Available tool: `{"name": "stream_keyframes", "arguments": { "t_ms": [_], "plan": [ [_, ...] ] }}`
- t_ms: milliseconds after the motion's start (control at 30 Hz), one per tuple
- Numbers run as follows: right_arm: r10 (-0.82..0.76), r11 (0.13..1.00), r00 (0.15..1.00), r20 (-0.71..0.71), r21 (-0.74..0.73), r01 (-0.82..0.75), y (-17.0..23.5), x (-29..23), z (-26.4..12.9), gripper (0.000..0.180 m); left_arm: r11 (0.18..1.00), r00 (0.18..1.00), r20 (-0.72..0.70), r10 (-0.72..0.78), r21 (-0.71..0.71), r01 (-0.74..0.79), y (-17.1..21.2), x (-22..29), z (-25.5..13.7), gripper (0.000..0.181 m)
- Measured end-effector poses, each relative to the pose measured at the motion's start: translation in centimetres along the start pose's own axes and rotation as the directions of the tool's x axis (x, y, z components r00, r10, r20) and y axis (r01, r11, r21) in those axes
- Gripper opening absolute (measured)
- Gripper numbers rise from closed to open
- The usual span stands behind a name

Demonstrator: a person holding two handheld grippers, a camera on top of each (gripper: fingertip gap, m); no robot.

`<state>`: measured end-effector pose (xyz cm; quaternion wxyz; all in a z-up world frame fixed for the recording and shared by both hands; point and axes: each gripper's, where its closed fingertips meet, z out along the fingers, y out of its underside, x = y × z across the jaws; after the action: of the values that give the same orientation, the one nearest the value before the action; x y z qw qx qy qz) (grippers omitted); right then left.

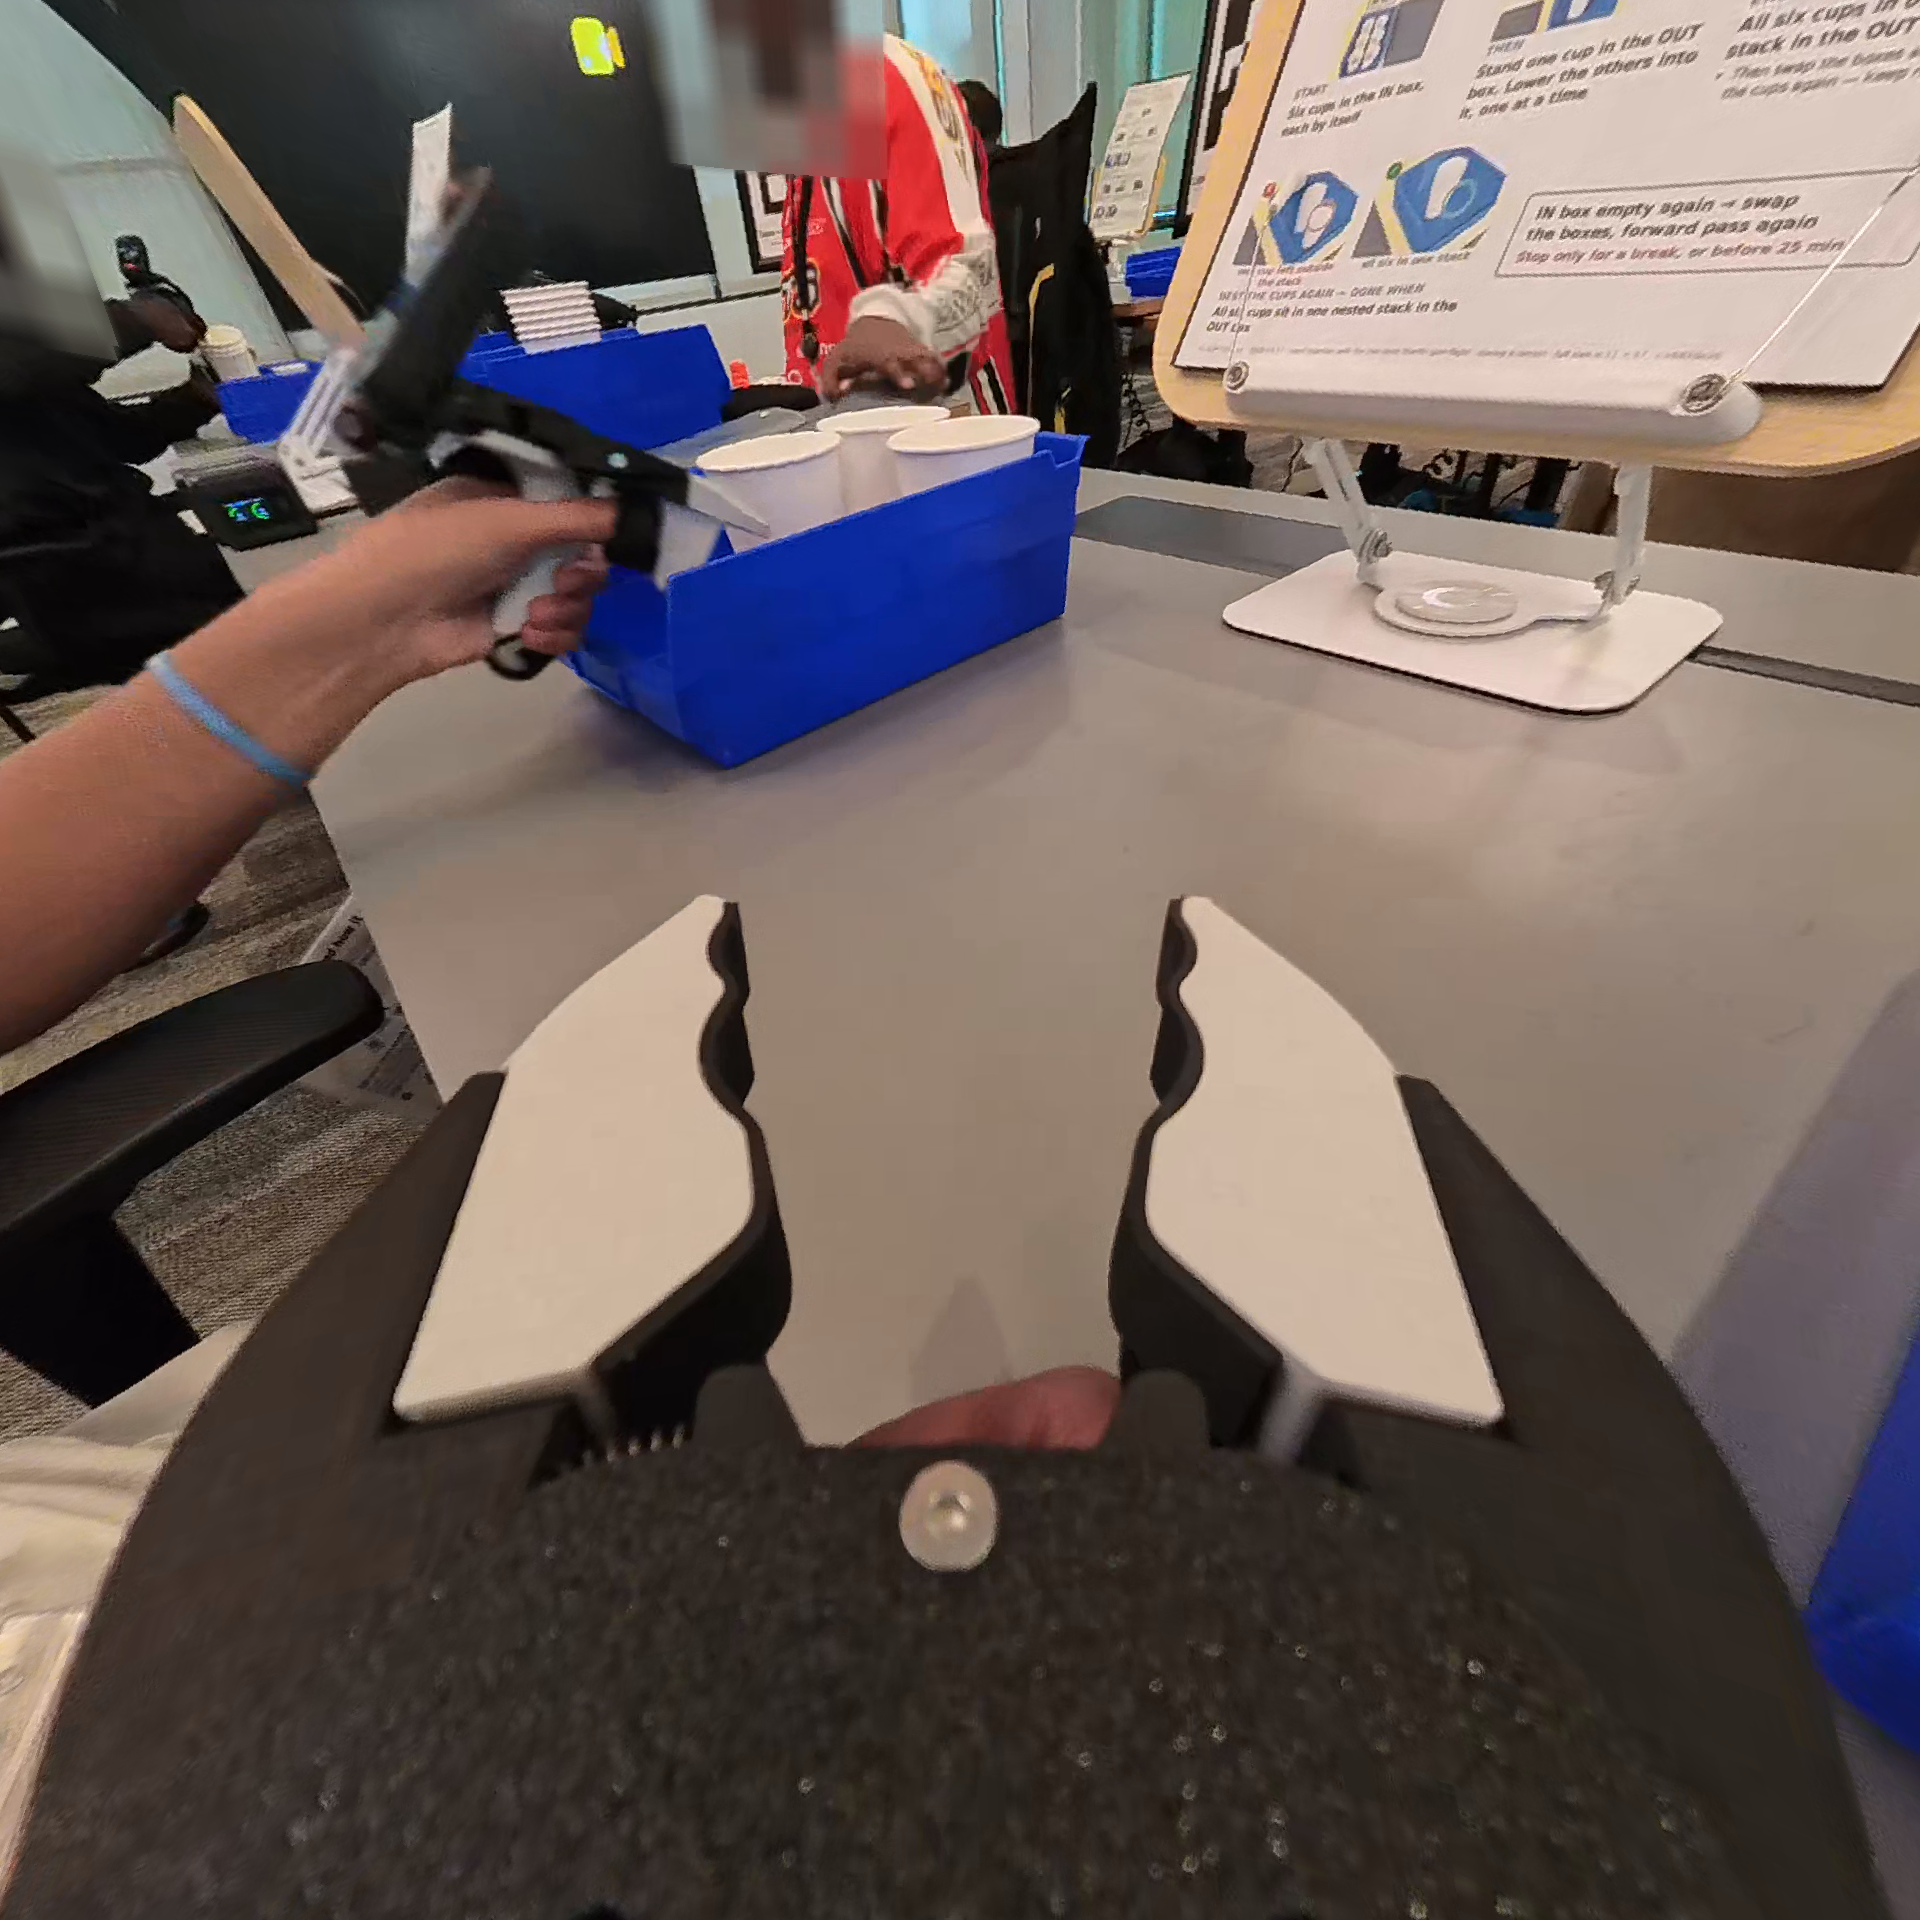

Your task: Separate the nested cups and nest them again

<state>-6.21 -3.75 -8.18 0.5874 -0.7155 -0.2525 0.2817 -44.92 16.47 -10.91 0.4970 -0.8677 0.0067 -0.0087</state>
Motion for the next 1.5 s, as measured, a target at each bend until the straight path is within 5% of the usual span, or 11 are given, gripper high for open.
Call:
{"name": "stream_keyframes", "arguments": {
  "t_ms": [233,500,867,1000,1167,1333,1500],
  "plan": [
    [-0.014,1.0,0.999,0.031,-0.008,0.014,0.1,-0.5,-0.1,0.074,0.991,0.999,0.044,0.011,-0.135,-0.005,-1.2,-1.0,4.6,0.098],
    [-0.032,0.999,0.999,0.032,-0.024,0.033,0.5,-0.7,0.1,0.071,0.993,0.993,0.095,0.066,-0.106,-0.056,-2.2,-1.8,5.7,0.094],
    [0.035,0.998,0.999,0.017,0.06,-0.036,-2.2,2.3,-2.1,0.069,0.958,0.948,-0.185,0.258,0.174,-0.227,-3.5,2.0,-6.5,0.092],
    [-0.028,0.993,0.998,0.06,0.118,0.021,-3.8,2.6,-3.0,0.069,0.941,0.823,-0.463,0.331,0.225,-0.252,-2.6,6.6,-11.2,0.092],
    [-0.072,0.997,0.943,0.325,0.056,0.057,-5.7,-1.8,-1.1,0.079,0.886,0.51,-0.73,0.455,0.315,-0.341,-1.5,15.5,-16.8,0.092],
    [-0.17,0.984,0.893,0.417,0.026,0.175,-7.5,-5.3,2.6,0.091,0.804,0.251,-0.814,0.523,0.375,-0.461,0.4,23.7,-19.6,0.092],
    [-0.162,0.985,0.866,0.473,0.029,0.169,-8.6,-6.4,4.1,0.092,0.694,0.097,-0.805,0.585,0.435,-0.574,2.4,29.4,-20.5,0.092]
  ]
}}
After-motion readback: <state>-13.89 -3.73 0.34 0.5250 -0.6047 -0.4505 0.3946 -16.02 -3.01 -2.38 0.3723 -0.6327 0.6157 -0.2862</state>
